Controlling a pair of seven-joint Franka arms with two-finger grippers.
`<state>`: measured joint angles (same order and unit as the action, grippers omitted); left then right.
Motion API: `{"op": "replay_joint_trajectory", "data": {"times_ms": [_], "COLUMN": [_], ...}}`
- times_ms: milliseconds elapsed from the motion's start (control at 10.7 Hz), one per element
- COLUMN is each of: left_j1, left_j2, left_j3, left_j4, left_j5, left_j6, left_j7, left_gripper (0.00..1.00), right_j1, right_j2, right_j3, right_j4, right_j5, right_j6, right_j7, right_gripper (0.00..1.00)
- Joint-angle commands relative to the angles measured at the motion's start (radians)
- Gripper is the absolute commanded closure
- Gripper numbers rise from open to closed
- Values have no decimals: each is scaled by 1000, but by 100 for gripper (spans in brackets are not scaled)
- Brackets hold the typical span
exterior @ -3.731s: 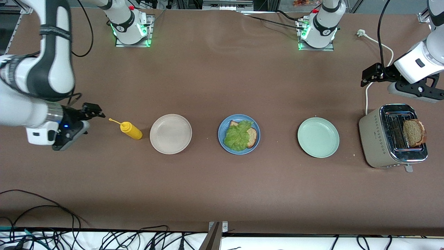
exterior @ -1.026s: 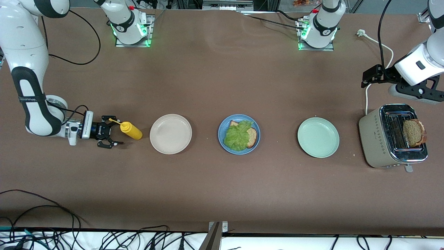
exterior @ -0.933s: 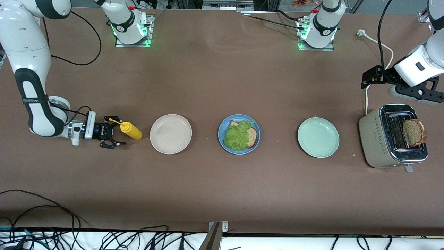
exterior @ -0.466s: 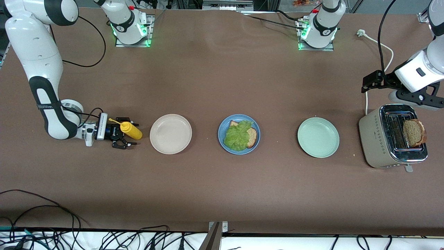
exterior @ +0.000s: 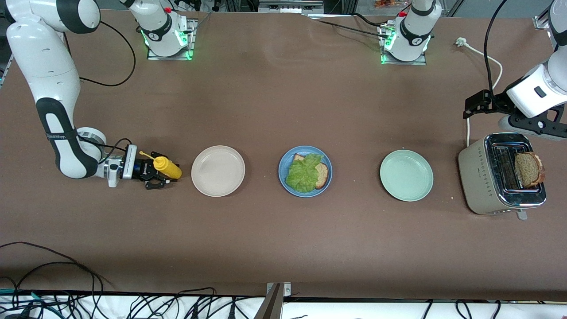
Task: Make sandwich in blue plate with both arms
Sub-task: 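Lift the mustard bottle with the right gripper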
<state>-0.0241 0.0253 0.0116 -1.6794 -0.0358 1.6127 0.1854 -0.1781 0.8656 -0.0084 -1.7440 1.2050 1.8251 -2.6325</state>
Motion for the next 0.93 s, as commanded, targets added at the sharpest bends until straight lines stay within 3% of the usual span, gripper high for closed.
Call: {"op": "replay_joint_trajectory", "data": {"times_ms": [0,93,280,653,840], "left_j1": [3,3,3,3,3], "left_j2": [15,15,15,15,15], "left_j3": [-1,-1,-1,-1,-1], "left_j4": [30,30,30,32,32], "left_j5": [0,2,1,2,2], "left_j6": [-7,-7,-7,-7,-7], "left_j7": [-3,-3,-3,-3,-3], "left_gripper": [0,0,0,0,0], "right_j1": [2,15,55,286,421], "right_j2": [6,4,-29,-138,-189], "right_j3": [1,-2,-25,-203,-267], "right_j4": [29,58,102,119,165], "right_j5": [22,1,-141,-272,-443], "right_j6": [34,33,28,29,23], "right_j7": [-12,53,330,772,1065], "right_gripper": [100,100,100,100,100]}}
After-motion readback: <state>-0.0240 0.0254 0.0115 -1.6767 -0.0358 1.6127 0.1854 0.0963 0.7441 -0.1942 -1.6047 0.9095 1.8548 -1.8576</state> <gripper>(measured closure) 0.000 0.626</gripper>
